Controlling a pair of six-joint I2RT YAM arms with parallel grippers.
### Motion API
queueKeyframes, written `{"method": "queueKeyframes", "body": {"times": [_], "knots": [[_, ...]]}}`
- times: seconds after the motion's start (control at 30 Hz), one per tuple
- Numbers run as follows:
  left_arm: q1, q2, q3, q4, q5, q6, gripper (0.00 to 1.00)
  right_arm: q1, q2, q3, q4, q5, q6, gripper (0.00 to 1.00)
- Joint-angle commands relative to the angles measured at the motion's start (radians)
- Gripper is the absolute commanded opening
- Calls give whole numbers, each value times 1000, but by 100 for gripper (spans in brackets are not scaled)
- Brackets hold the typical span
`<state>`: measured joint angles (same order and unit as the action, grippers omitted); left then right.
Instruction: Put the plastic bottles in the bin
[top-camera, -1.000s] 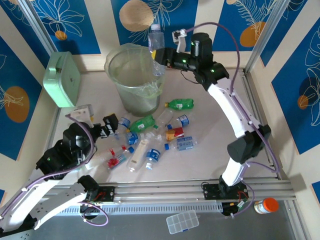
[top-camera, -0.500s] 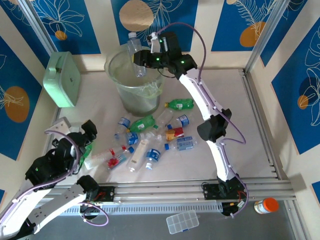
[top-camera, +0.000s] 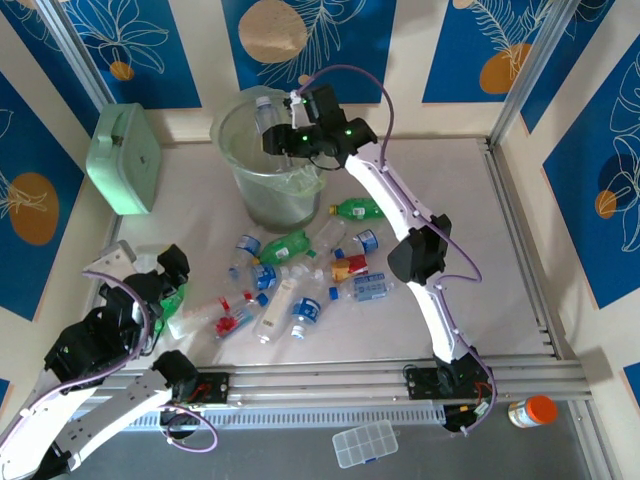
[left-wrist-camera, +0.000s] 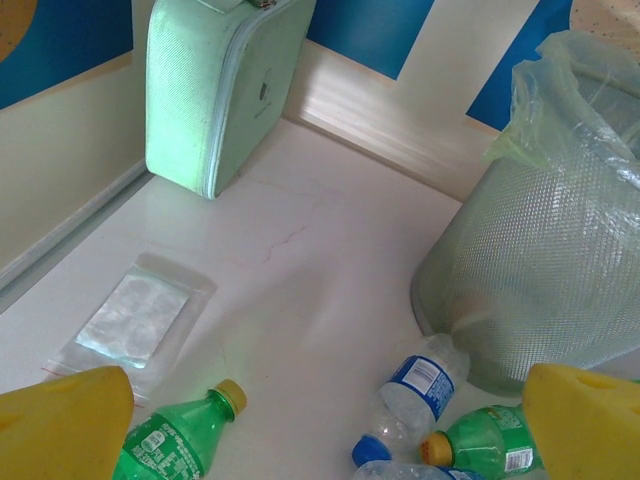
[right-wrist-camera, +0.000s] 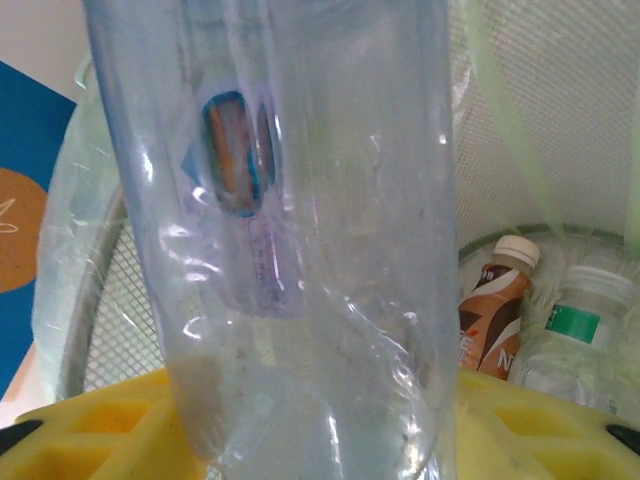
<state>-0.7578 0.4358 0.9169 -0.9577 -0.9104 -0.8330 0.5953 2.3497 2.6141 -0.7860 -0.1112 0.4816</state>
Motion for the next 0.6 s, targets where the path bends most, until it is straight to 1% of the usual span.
{"method": "queueKeyframes", "body": {"times": [0.0, 0.13, 0.23, 0.43, 0.57], "knots": [[-4, 3, -9, 3, -13, -9, 99, 8, 17, -6, -34, 19, -26, 61], [-5, 1, -14, -32, -7, -45, 99, 6, 11, 5, -38, 21, -25, 68], [-5, -5, -38, -17, 34, -60, 99, 2, -1, 18, -37, 10, -21, 71], [-4, 38, -49, -4, 110, -71, 99, -2, -44, 47, -47, 5, -18, 72], [-3, 108, -30, 22, 184, -13, 99, 0, -104, 60, -54, 1, -33, 71]]}}
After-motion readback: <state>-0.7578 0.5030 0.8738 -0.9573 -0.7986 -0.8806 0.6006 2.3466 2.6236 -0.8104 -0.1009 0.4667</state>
